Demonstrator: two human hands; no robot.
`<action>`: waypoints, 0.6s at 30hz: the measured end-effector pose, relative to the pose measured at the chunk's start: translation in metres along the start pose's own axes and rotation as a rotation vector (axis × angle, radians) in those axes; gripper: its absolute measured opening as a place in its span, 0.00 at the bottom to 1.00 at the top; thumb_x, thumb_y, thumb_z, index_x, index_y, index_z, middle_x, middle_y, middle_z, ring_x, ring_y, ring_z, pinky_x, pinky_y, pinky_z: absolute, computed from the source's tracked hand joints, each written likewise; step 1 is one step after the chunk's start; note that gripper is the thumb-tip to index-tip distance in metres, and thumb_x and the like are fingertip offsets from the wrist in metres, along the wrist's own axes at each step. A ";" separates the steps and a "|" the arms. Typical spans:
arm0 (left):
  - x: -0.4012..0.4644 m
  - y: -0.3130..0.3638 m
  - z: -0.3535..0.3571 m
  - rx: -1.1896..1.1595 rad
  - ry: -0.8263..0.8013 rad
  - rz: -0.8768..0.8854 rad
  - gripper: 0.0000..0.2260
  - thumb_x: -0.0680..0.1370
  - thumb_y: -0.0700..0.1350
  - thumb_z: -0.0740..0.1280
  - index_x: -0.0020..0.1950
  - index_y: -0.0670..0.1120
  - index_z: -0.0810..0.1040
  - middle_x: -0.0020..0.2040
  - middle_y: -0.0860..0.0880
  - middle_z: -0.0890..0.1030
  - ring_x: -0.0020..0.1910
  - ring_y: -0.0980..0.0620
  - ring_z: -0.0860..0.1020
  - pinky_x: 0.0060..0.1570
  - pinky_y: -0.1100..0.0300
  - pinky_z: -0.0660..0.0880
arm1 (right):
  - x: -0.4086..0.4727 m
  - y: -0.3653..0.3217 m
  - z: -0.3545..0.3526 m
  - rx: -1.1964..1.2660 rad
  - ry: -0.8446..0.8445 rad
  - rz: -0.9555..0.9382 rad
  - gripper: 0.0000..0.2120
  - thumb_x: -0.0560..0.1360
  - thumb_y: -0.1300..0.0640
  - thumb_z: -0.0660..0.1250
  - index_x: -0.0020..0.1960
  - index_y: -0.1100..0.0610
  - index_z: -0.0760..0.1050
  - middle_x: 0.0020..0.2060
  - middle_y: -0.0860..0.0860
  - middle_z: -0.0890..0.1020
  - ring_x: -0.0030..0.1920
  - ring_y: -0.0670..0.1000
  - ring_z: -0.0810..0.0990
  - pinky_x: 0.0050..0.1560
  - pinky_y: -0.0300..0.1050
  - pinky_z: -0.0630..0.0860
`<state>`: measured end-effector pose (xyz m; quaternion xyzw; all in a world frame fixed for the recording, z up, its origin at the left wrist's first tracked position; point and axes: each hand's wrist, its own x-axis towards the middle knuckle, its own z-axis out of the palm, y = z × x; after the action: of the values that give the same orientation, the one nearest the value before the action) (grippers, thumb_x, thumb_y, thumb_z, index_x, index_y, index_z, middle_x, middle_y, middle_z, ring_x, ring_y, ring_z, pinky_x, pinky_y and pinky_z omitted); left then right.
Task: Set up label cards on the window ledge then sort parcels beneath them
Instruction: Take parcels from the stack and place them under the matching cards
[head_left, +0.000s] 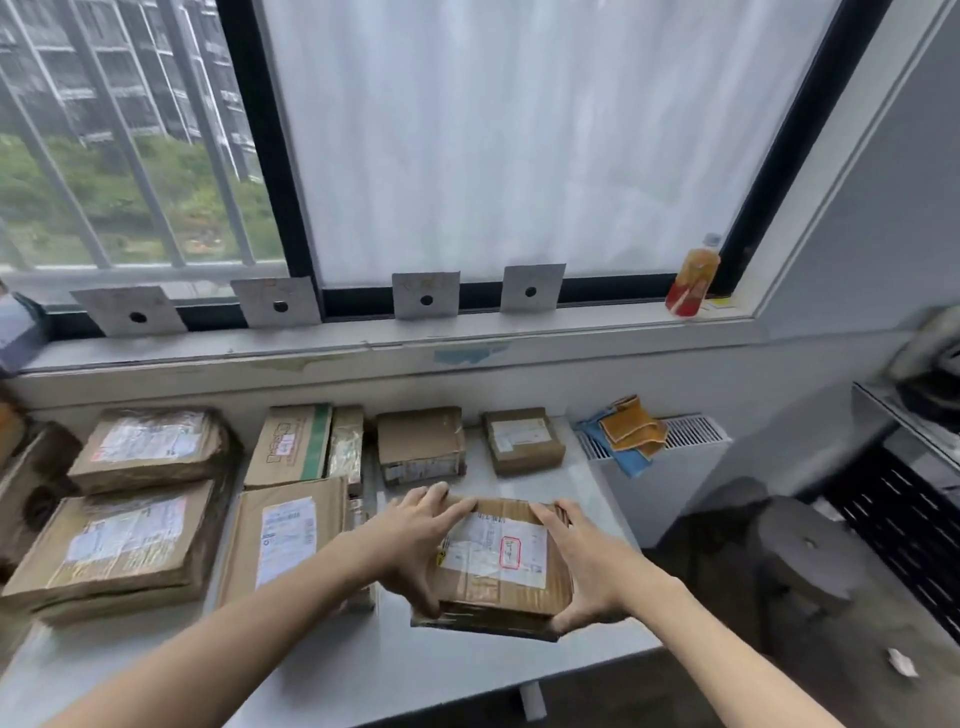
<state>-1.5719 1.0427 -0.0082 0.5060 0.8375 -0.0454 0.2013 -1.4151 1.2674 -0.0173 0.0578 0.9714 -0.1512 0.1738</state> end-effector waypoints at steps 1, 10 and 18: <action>0.000 -0.004 -0.001 -0.002 0.001 -0.017 0.59 0.65 0.64 0.76 0.80 0.57 0.36 0.80 0.45 0.43 0.79 0.41 0.46 0.77 0.46 0.51 | 0.009 0.001 -0.002 -0.001 0.000 -0.018 0.65 0.60 0.33 0.78 0.80 0.44 0.37 0.77 0.44 0.48 0.75 0.53 0.62 0.72 0.52 0.68; 0.027 -0.063 0.008 -0.046 0.011 -0.099 0.60 0.62 0.65 0.76 0.79 0.58 0.35 0.80 0.45 0.45 0.78 0.41 0.51 0.77 0.47 0.56 | 0.089 0.002 -0.009 -0.049 -0.023 -0.067 0.67 0.58 0.33 0.78 0.79 0.44 0.36 0.78 0.44 0.42 0.75 0.57 0.62 0.72 0.53 0.69; 0.078 -0.097 0.016 -0.092 -0.009 -0.057 0.61 0.63 0.66 0.76 0.78 0.59 0.33 0.80 0.45 0.43 0.78 0.40 0.50 0.77 0.48 0.54 | 0.135 0.020 -0.019 -0.068 -0.090 -0.038 0.65 0.60 0.34 0.78 0.79 0.45 0.36 0.79 0.47 0.41 0.77 0.58 0.60 0.74 0.54 0.66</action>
<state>-1.6834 1.0561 -0.0656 0.4719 0.8519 -0.0148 0.2268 -1.5437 1.3008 -0.0536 0.0266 0.9681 -0.1239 0.2162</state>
